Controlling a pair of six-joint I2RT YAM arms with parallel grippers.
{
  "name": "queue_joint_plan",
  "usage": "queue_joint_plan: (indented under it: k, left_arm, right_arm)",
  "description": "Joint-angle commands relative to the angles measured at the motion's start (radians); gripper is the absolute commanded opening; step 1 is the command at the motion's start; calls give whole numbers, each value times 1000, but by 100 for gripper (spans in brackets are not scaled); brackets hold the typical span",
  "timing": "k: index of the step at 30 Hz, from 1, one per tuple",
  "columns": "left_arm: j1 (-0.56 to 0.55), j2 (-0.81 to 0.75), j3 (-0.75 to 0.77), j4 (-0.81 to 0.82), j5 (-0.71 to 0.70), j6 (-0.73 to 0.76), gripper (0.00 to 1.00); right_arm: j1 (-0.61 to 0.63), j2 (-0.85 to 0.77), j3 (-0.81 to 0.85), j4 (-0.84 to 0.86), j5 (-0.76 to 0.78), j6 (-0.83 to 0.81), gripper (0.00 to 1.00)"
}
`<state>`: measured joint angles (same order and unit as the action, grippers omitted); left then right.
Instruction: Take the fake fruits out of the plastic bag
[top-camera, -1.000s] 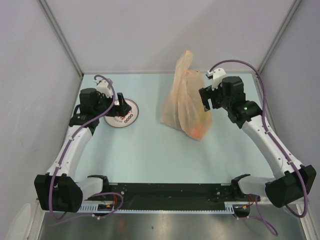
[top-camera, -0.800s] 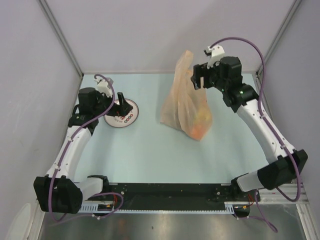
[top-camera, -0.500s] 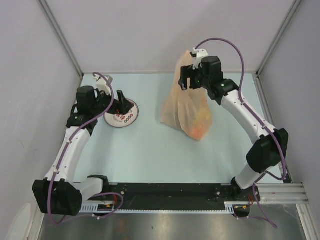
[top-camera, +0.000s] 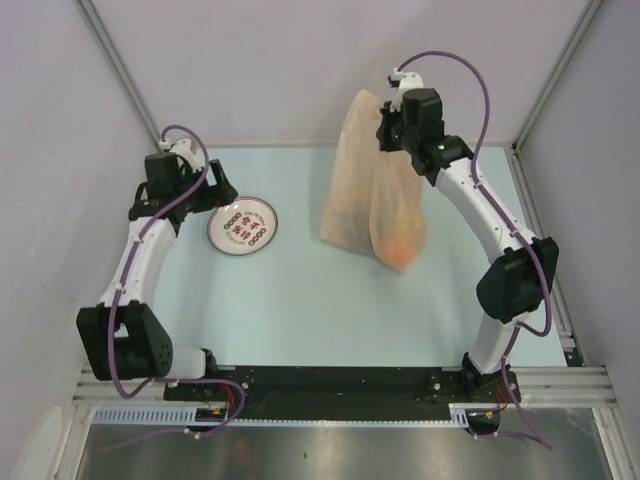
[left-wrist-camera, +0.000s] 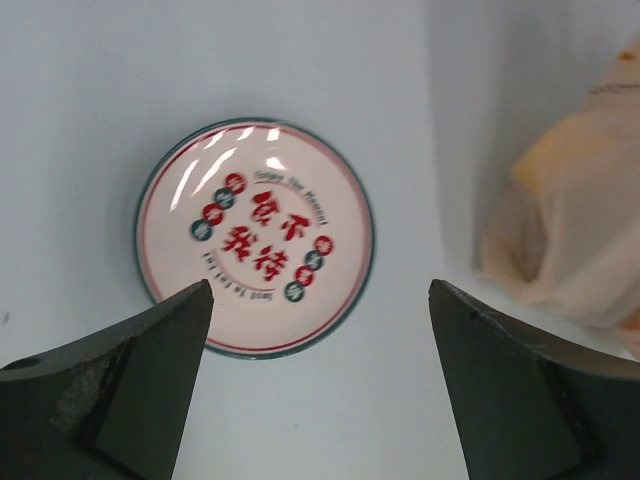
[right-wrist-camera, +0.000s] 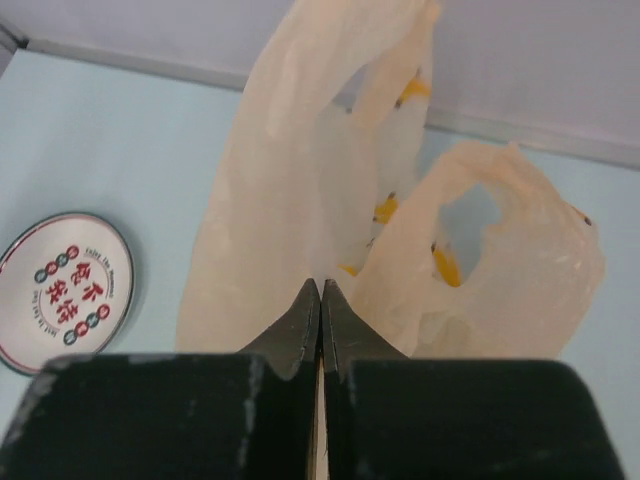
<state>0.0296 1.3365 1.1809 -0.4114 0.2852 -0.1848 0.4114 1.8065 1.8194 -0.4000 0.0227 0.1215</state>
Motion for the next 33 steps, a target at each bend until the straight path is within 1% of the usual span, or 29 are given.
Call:
queue_joint_plan:
  k: [1, 3, 5, 7, 9, 11, 13, 14, 15, 16, 17, 18, 19, 20, 21, 22, 24, 25, 27, 28, 30, 33]
  left_arm:
    - [121, 75, 30, -67, -119, -100, 94]
    - [153, 130, 34, -84, -130, -119, 93]
    - [167, 168, 37, -93, -127, -128, 92]
    - [171, 225, 39, -84, -126, -128, 92]
    - [173, 286, 55, -86, -142, -124, 91]
    - [178, 326, 65, -75, -138, -122, 90]
    - [179, 381, 82, -69, -159, -120, 91]
    - [182, 400, 95, -69, -170, -120, 90]
    - [185, 423, 100, -64, -164, -117, 89]
    - [194, 459, 106, -53, -159, -108, 85]
    - [199, 481, 121, -50, -141, -104, 81]
    - [201, 498, 131, -50, -135, -97, 78]
    - [205, 529, 140, -55, -132, -91, 71]
    - [205, 541, 151, -55, -121, -87, 68]
    - [208, 553, 154, -55, -83, -84, 63]
    - [211, 562, 151, -49, -58, -76, 56]
    - [211, 576, 131, -38, -25, -73, 46]
    - [211, 581, 122, -21, -5, -74, 38]
    - [211, 590, 91, 0, 60, -71, 26]
    - [210, 590, 80, 20, 110, -73, 14]
    - [211, 573, 40, 40, 165, -81, 0]
    - [211, 553, -23, 54, 256, -56, 0]
  right_arm:
    - [-72, -53, 162, 84, 60, -71, 0]
    - [-95, -47, 207, 117, 81, -104, 0]
    - [-124, -41, 253, 160, 101, -146, 0]
    - [-152, -26, 299, 167, 111, -170, 0]
    - [-157, -30, 291, 164, 126, -186, 0]
    - [-155, -79, 195, 162, 117, -181, 0]
    - [-137, -145, 74, 145, 82, -183, 22]
    - [-128, -168, 29, 145, 50, -184, 45]
    - [-119, -196, -9, 144, 43, -187, 52]
    - [-102, -244, -87, 153, 40, -206, 56]
    - [-71, -269, -119, 156, 49, -224, 61]
    - [-53, -288, -146, 158, 55, -239, 62]
    - [-42, -320, -175, 158, 62, -252, 63]
    - [-27, -334, -208, 155, 63, -264, 63]
    - [-28, -343, -222, 148, 63, -263, 63]
    - [-28, -351, -230, 139, 63, -261, 64]
    - [-33, -369, -255, 138, 69, -261, 64]
    - [-39, -372, -258, 138, 69, -260, 64]
    - [-60, -377, -261, 132, 66, -249, 64]
    - [-68, -378, -259, 128, 63, -244, 64]
    - [-89, -380, -261, 124, 57, -232, 64]
    - [-105, -381, -272, 128, 40, -232, 64]
